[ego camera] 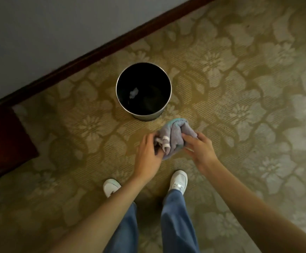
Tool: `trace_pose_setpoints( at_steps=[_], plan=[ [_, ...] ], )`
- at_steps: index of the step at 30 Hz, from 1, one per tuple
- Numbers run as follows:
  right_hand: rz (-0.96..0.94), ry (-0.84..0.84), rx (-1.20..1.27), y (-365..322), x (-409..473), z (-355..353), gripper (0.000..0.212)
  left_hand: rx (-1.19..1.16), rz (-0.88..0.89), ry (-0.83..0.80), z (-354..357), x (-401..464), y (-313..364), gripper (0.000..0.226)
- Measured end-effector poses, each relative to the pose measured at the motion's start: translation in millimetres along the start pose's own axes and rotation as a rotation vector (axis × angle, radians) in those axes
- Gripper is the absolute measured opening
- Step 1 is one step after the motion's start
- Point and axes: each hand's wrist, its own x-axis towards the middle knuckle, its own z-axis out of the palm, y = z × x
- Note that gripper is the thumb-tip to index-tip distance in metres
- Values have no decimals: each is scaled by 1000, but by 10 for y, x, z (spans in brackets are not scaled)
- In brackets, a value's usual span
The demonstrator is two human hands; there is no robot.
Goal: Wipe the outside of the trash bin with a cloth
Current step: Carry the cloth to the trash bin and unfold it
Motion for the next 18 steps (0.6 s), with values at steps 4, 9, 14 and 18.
trace_pose_setpoints(
  at_steps=[4, 9, 14, 18],
  plan=[
    [-45, 118, -88, 663, 514, -103, 30, -9, 48, -178, 398, 161, -726, 49],
    [-151, 150, -200, 1279, 1179, -113, 27, 41, 51, -187, 836, 492, -1475, 67],
    [-311, 140, -215, 1589, 1835, -92, 18, -40, 67, -99, 1100, 967, -2013, 44],
    [-404, 109, -171, 1746, 2241, -140, 28, -176, 55, -12, 1226, 1292, -2311, 34]
  ],
)
